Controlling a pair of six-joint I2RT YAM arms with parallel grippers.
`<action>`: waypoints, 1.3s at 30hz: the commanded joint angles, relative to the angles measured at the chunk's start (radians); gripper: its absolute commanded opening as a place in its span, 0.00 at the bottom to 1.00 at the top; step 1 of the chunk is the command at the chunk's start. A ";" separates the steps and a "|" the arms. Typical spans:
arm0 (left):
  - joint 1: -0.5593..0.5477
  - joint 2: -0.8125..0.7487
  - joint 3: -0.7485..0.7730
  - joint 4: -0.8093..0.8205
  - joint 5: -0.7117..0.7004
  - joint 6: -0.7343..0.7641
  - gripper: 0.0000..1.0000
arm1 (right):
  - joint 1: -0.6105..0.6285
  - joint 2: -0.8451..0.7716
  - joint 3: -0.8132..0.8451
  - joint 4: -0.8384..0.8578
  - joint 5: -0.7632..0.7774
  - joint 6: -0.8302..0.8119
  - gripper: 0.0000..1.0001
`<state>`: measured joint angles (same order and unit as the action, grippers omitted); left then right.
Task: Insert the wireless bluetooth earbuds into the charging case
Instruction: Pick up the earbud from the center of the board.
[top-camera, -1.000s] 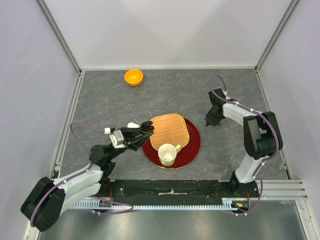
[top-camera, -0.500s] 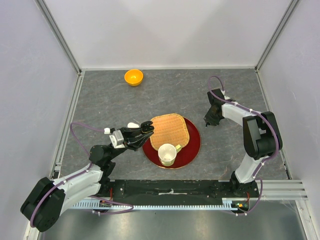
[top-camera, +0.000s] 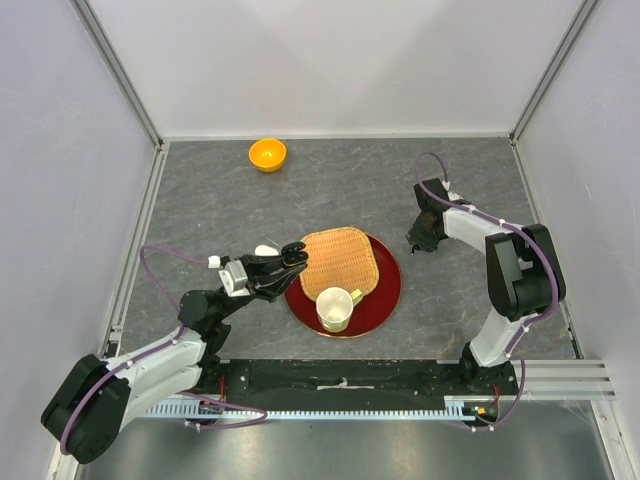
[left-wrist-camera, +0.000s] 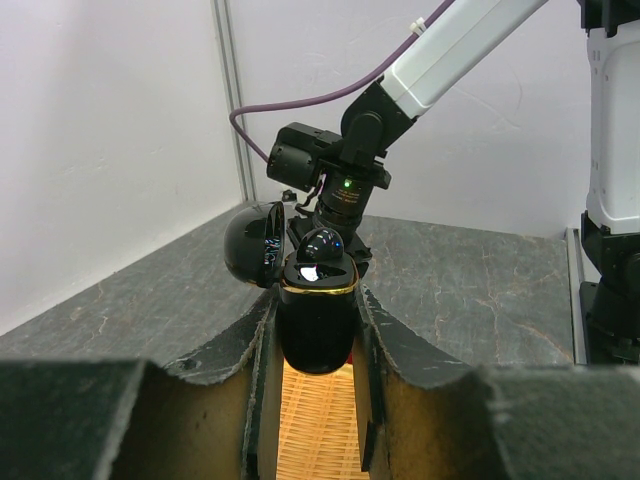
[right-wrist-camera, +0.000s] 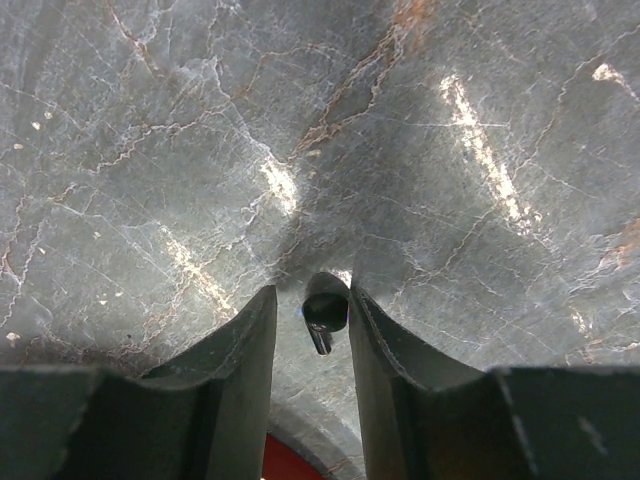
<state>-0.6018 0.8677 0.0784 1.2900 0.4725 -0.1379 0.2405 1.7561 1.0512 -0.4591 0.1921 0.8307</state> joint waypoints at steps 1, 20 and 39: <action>-0.001 -0.013 -0.003 0.289 -0.020 0.041 0.02 | 0.010 0.002 -0.040 -0.059 -0.016 0.030 0.42; -0.001 -0.010 0.000 0.289 -0.020 0.044 0.02 | 0.011 0.020 -0.033 -0.069 0.017 0.041 0.42; -0.001 -0.010 -0.005 0.289 -0.025 0.047 0.02 | 0.011 0.045 0.026 -0.066 0.056 0.019 0.37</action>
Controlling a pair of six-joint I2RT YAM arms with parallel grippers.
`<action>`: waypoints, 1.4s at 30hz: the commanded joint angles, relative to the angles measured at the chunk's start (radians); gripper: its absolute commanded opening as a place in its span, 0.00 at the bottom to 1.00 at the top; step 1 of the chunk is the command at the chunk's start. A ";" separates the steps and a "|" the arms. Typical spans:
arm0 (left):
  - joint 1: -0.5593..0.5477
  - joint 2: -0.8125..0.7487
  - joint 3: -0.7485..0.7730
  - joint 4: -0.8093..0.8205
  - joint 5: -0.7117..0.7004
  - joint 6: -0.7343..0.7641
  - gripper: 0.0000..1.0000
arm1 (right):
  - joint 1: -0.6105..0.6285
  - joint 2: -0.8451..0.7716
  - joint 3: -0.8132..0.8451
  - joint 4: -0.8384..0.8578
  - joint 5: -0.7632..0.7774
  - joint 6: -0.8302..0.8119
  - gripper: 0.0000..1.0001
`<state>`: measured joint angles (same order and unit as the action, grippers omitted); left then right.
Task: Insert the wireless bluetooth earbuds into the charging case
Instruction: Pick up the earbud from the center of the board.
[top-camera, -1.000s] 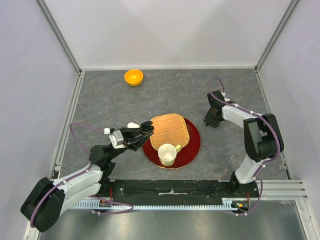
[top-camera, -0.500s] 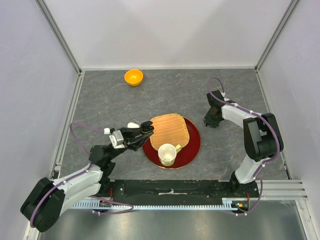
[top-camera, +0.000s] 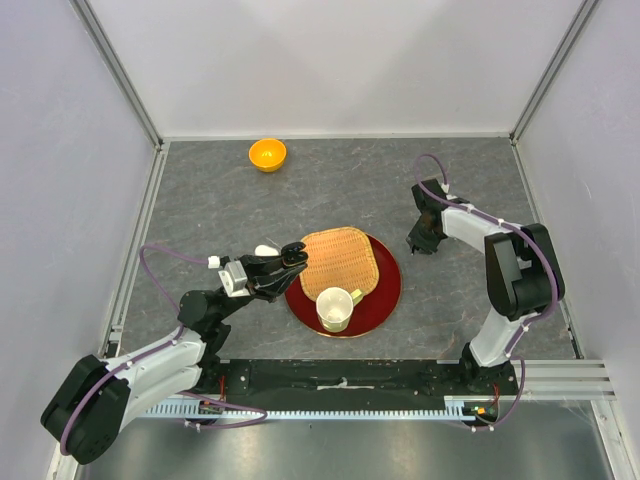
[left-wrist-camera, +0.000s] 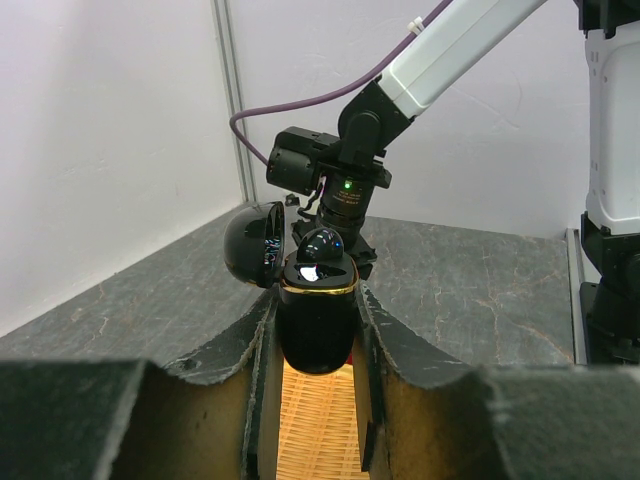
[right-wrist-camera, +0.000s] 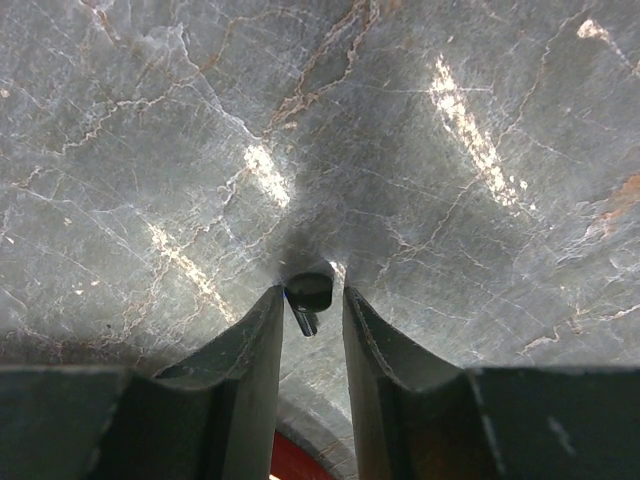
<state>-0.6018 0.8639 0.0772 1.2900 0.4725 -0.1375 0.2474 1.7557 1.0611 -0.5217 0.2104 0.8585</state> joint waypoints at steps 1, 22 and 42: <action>-0.001 -0.006 -0.005 0.289 -0.023 0.047 0.02 | 0.004 0.048 0.019 -0.003 0.037 -0.012 0.37; -0.001 -0.005 -0.002 0.289 -0.020 0.041 0.02 | 0.004 0.015 -0.046 0.025 0.017 -0.049 0.00; -0.001 0.026 0.012 0.261 -0.080 0.035 0.02 | 0.369 -0.752 -0.328 0.560 0.228 -0.012 0.00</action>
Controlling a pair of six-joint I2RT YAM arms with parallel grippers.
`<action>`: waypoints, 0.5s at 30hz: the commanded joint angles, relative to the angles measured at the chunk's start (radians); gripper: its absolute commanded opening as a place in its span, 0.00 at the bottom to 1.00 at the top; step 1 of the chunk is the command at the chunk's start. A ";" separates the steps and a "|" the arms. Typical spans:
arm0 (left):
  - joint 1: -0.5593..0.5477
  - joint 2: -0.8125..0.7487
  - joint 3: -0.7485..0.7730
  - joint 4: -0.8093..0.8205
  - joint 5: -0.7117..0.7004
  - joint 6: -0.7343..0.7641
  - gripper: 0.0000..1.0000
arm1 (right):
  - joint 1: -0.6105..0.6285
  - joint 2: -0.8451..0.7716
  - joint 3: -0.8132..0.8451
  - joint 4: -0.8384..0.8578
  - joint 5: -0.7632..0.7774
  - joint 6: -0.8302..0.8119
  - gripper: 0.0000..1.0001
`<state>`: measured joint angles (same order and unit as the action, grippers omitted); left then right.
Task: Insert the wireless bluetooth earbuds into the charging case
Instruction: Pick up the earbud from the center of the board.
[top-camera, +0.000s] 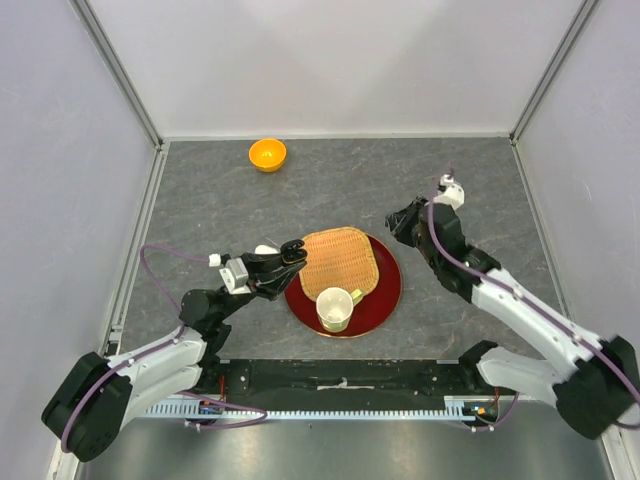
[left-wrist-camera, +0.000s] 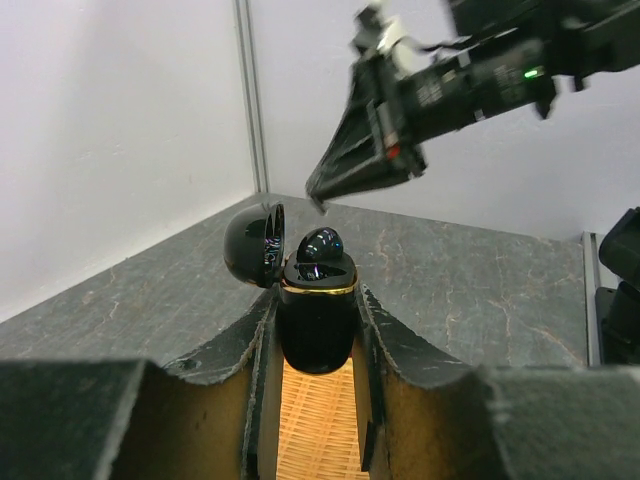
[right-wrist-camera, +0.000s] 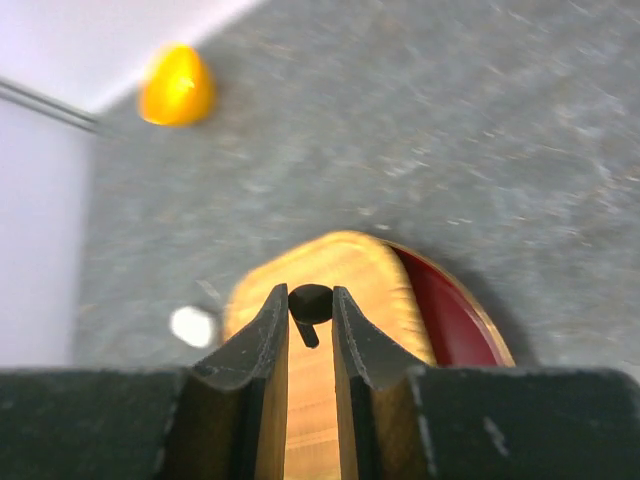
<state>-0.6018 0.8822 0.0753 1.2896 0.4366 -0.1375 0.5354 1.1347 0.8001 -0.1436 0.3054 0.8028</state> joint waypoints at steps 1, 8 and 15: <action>-0.001 0.009 0.014 0.261 -0.045 0.035 0.02 | 0.106 -0.159 -0.088 0.221 0.153 0.044 0.00; -0.001 0.014 0.012 0.260 -0.065 0.045 0.02 | 0.311 -0.260 -0.107 0.386 0.227 -0.020 0.00; -0.003 0.023 0.012 0.264 -0.062 0.047 0.02 | 0.547 -0.204 -0.088 0.591 0.359 -0.131 0.00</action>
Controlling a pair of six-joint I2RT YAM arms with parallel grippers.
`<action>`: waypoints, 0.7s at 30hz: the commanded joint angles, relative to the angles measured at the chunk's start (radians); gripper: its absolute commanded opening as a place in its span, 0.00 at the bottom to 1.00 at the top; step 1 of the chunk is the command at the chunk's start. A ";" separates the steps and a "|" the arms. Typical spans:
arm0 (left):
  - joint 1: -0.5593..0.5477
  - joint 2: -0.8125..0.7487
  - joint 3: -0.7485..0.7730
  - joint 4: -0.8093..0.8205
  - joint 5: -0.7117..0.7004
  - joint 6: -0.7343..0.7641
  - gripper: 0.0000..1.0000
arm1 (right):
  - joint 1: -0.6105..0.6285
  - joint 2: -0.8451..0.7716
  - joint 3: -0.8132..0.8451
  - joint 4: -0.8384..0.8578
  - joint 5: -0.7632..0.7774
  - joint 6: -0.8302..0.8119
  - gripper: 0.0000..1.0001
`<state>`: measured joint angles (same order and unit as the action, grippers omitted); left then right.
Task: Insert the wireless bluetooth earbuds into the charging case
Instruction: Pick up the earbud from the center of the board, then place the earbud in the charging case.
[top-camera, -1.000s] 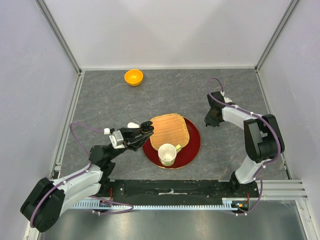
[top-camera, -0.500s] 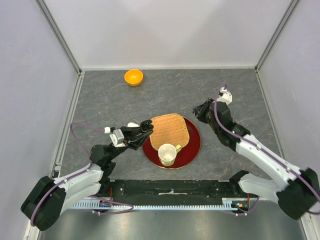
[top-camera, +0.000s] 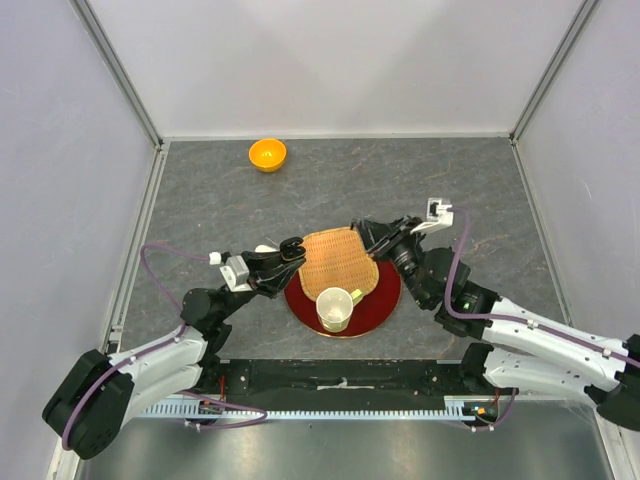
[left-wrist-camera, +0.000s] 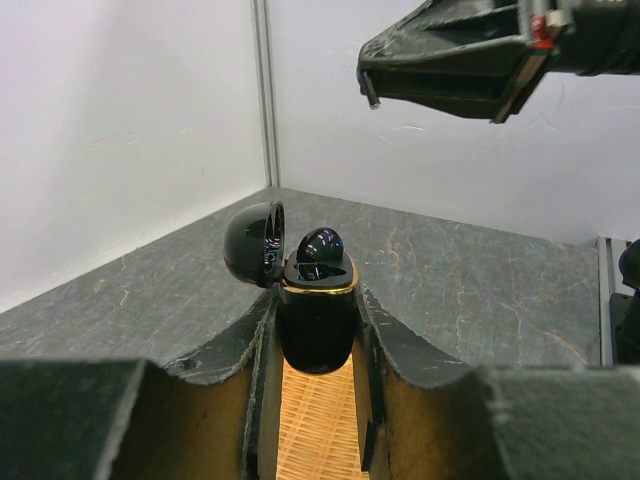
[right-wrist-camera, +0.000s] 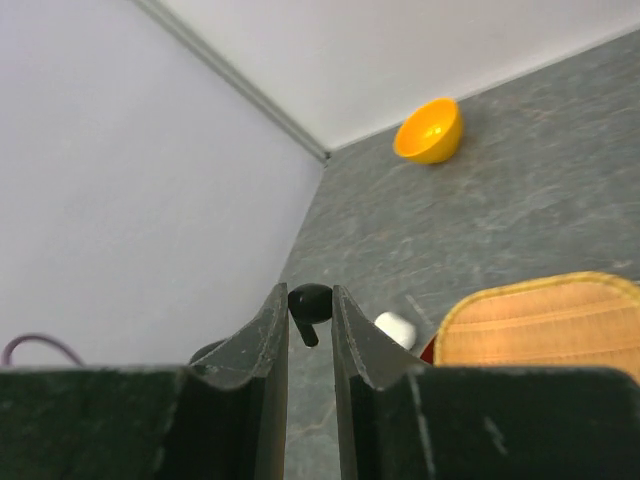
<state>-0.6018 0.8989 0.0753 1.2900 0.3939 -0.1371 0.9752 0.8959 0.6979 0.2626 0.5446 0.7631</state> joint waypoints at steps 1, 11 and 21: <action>-0.003 0.011 0.012 0.265 -0.020 0.045 0.02 | 0.141 0.055 0.015 0.205 0.153 -0.106 0.00; -0.003 0.054 0.012 0.322 0.006 0.018 0.02 | 0.365 0.254 0.075 0.464 0.302 -0.301 0.00; -0.003 0.057 0.017 0.331 0.031 0.007 0.02 | 0.367 0.345 0.150 0.440 0.279 -0.288 0.00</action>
<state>-0.6018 0.9558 0.0753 1.2896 0.4038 -0.1379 1.3380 1.2221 0.7883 0.6605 0.8143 0.4740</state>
